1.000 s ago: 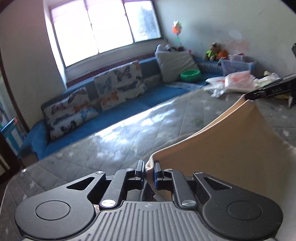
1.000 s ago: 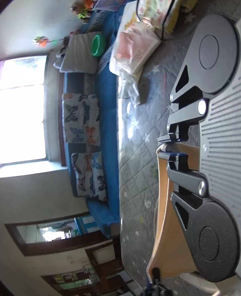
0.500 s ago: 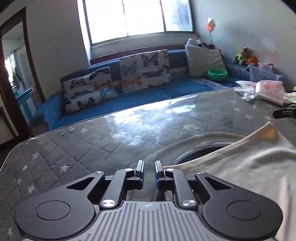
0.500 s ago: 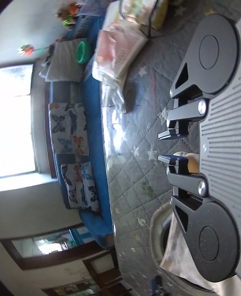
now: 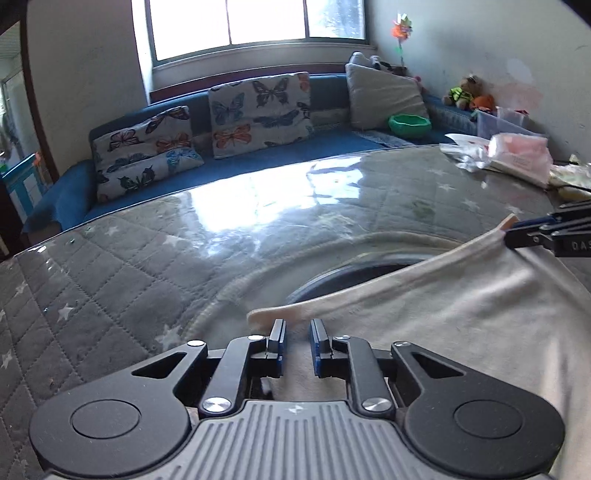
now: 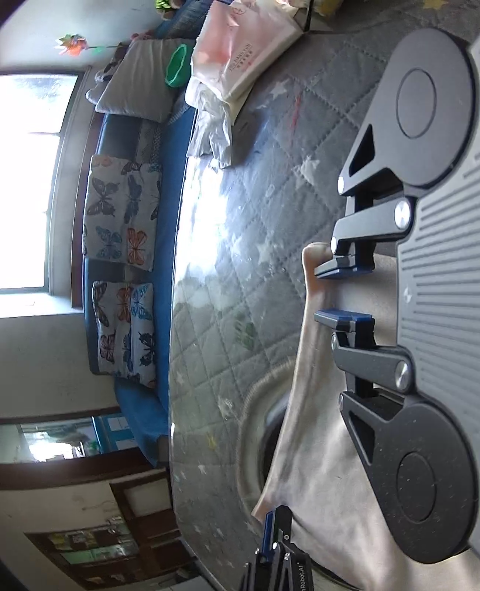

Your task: Fold clothes

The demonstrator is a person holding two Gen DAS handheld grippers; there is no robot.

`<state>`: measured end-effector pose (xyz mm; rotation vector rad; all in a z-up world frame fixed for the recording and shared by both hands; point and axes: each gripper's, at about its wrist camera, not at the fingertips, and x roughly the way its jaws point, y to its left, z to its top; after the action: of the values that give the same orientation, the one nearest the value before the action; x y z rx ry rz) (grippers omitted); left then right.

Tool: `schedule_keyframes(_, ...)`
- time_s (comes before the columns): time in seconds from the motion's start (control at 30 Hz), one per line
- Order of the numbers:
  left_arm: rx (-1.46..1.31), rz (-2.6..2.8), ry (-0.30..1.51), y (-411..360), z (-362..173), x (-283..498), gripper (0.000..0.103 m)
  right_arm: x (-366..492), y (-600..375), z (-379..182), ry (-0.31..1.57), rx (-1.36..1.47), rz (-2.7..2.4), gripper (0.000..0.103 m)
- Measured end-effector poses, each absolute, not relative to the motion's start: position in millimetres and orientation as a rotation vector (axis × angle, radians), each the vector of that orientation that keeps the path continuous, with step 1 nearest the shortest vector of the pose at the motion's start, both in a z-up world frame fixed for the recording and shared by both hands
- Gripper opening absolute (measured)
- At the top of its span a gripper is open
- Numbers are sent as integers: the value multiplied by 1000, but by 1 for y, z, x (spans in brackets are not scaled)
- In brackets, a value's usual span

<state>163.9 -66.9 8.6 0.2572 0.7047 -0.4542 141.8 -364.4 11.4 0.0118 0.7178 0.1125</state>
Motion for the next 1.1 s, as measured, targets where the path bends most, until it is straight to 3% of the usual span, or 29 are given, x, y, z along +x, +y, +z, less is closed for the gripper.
schedule_keyframes(0.1,244,-434,705,-65,12,165,17,140,-363,15,717,-2,117,19)
schedule_keyframes(0.33,237,-519,654,-68,33,115,17,103,-333,25,740,-75,261,36)
schedule_keyframes(0.63,249,-606,695,-72,16,51,18,46,-280,15,758,-150,395,44)
schedule_keyframes(1.1,259,-491,672,-38,12,40,26,-23,-258,24,749,-234,446,46)
